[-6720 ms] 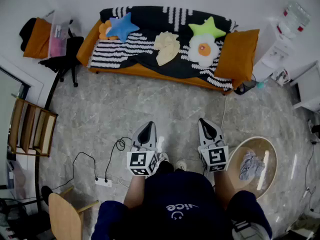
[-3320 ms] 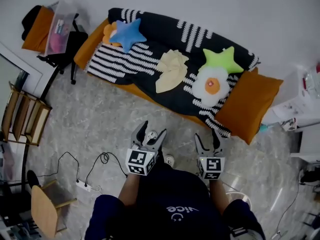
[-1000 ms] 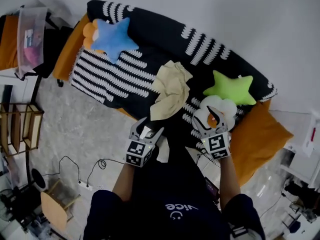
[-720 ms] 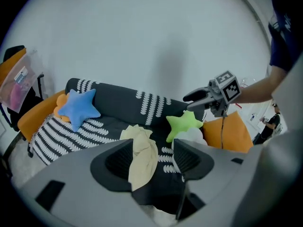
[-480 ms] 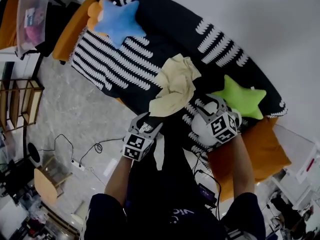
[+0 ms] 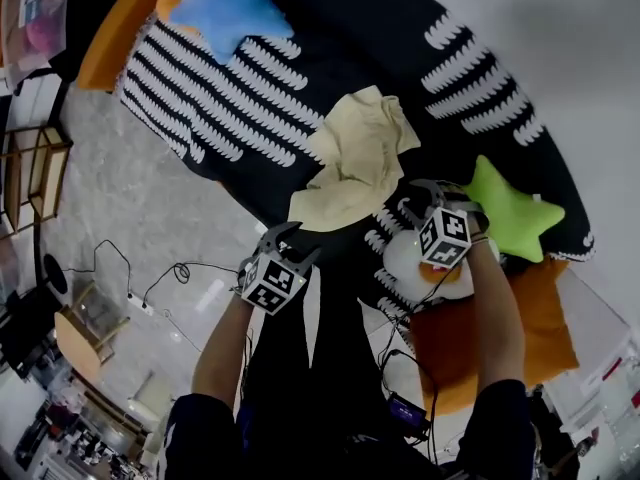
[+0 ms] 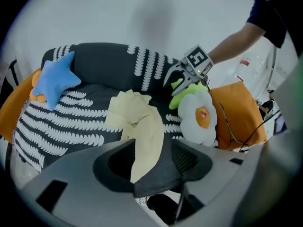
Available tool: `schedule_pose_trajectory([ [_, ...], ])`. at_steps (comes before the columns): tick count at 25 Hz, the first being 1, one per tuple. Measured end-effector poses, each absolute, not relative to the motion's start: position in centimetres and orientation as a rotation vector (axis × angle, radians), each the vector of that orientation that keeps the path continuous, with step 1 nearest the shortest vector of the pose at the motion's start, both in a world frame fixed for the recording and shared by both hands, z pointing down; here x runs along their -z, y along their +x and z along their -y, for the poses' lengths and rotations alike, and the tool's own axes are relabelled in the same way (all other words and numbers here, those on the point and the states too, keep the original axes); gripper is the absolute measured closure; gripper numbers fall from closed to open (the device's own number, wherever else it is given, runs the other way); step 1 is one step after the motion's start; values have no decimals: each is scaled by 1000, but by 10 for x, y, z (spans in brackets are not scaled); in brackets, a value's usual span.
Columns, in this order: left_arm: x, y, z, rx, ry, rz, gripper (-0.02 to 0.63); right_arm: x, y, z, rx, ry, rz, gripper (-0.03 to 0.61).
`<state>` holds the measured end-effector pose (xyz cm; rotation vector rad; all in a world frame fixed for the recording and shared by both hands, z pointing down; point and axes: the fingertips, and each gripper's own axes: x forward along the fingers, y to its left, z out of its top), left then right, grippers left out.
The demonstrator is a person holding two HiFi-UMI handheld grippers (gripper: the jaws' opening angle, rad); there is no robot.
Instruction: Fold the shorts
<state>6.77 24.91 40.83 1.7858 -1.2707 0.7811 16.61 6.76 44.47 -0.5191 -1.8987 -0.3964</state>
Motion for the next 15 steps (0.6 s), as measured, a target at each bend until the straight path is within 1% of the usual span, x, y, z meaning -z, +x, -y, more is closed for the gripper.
schedule_pose_trajectory([
  [5,-471,82,-261,-848,1771,1200,376,-510,171,-72,478,-648,1815,410],
  [12,-602,90,-306,-1076,1773,1028,383,-636,187,-77,644,-798,1625,411],
  [15,-643,91,-321,-1149,1776,973,383,-676,191,-87,636,-802,1629,415],
])
